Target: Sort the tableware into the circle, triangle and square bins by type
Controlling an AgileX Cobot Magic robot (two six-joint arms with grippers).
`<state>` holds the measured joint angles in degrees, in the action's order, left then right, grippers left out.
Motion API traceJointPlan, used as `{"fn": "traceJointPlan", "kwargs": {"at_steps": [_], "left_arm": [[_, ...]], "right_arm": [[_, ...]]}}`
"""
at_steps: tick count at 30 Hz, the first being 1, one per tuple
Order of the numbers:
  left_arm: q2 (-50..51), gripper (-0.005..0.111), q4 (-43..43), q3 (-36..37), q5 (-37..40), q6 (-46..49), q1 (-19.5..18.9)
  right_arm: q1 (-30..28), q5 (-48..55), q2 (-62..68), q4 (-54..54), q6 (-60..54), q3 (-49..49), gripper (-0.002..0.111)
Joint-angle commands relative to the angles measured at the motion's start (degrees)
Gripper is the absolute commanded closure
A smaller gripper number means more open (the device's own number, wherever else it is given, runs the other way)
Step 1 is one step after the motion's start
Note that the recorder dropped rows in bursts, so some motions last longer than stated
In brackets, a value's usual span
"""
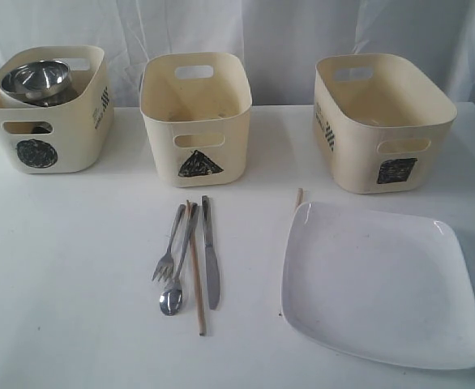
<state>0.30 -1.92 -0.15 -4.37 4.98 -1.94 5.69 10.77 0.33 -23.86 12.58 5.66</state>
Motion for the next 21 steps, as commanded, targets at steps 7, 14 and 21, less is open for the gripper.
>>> {"fn": "traceJointPlan", "kwargs": {"at_steps": [7,14,21], "left_arm": [[-0.3,0.107,0.1,0.1,-0.4,0.0,0.0],[-0.3,0.107,0.1,0.1,-0.4,0.0,0.0],[-0.3,0.107,0.1,0.1,-0.4,0.0,0.0]], "right_arm": [[-0.4,-7.4,-0.3,-0.9,-3.4,7.3,0.108],[5.0,20.2,25.6,0.2,-21.6,23.1,0.067],[12.7,30.5,59.0,16.7,-15.4,43.1,0.058]]}}
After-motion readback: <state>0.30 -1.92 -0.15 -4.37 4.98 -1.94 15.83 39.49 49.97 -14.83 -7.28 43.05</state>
